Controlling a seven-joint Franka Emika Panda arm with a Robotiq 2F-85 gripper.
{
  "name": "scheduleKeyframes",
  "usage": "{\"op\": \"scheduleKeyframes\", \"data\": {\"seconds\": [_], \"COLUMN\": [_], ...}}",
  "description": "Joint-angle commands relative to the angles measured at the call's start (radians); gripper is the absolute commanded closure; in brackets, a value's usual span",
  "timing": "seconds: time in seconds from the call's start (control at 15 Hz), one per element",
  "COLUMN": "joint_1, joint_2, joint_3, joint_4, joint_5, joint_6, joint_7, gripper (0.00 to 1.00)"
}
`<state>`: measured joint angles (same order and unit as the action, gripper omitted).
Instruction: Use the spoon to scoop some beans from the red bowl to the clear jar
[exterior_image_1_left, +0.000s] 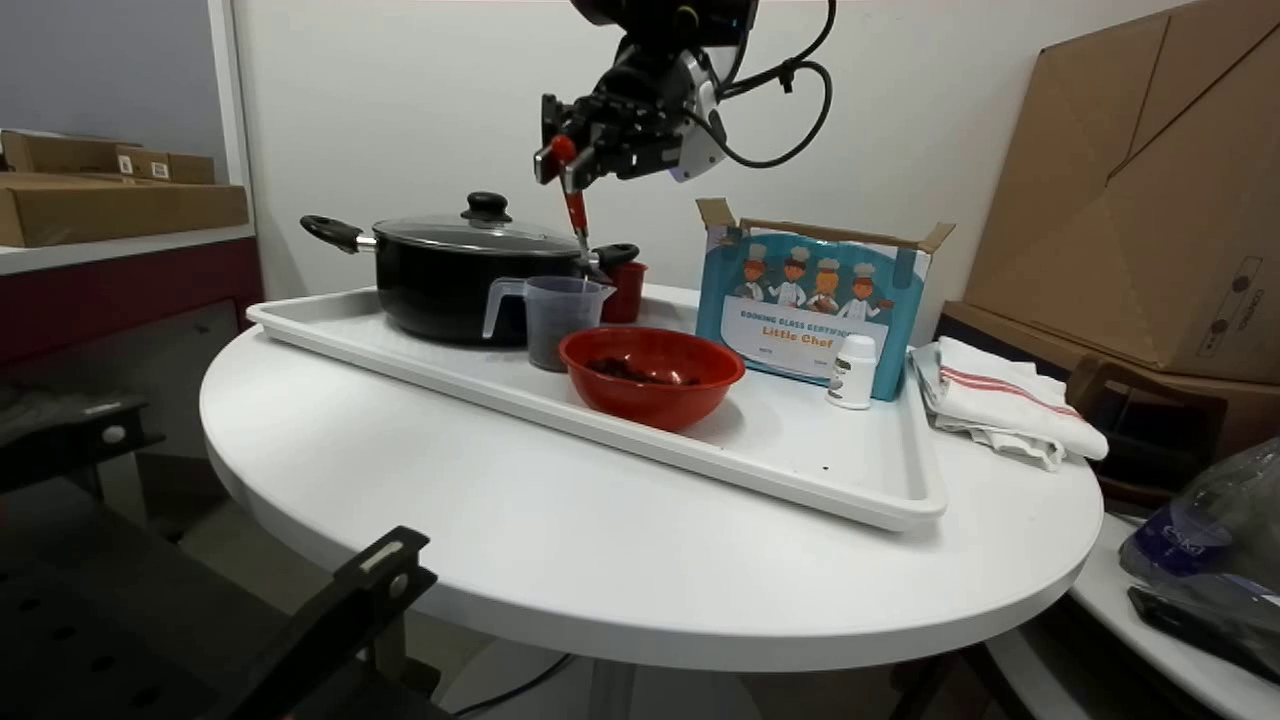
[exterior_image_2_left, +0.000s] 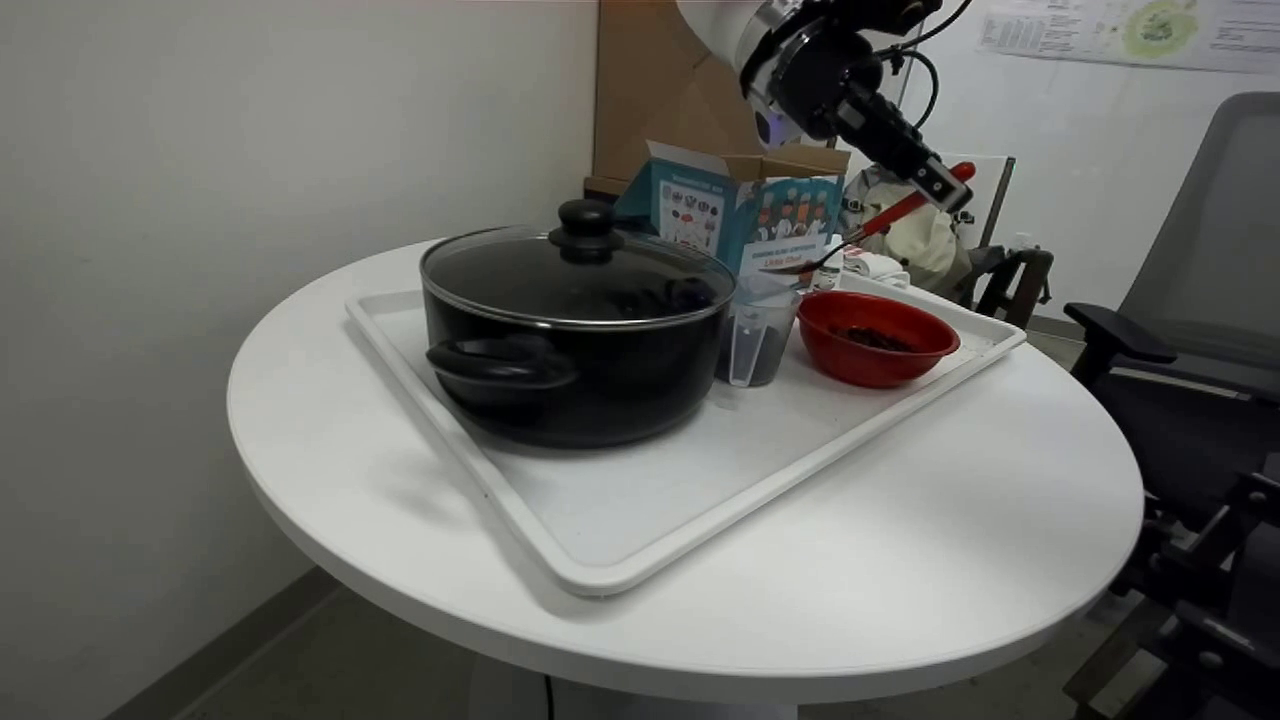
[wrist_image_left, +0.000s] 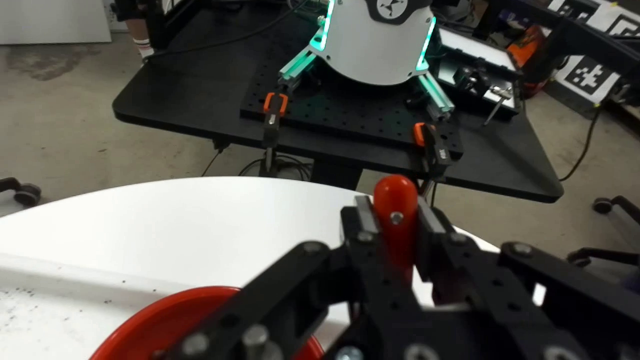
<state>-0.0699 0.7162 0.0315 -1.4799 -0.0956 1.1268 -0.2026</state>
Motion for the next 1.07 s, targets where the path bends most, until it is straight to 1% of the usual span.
{"op": "scheduleKeyframes", "data": {"seconds": [0.0, 0.27, 0.53, 0.8, 1.0], "joint_1": [0.008, 0.007, -0.019, -0.051, -0.073], "joint_2": [-0.161, -0.283, -0.358, -0.358, -0.327], "joint_3": [0.004, -0.005, -0.03, -0.076, -0.101], "joint_4": [-0.24, -0.423, -0.531, -0.563, -0.553], "joint_5": [-0.059, -0.103, -0.118, -0.125, -0.123], "joint_6": [0.163, 0.317, 0.404, 0.445, 0.446], "joint_7": [-0.033, -0.031, -0.041, -0.037, -0.036], "gripper": [0.91, 0.91, 0.91, 0.91, 0.91]}}
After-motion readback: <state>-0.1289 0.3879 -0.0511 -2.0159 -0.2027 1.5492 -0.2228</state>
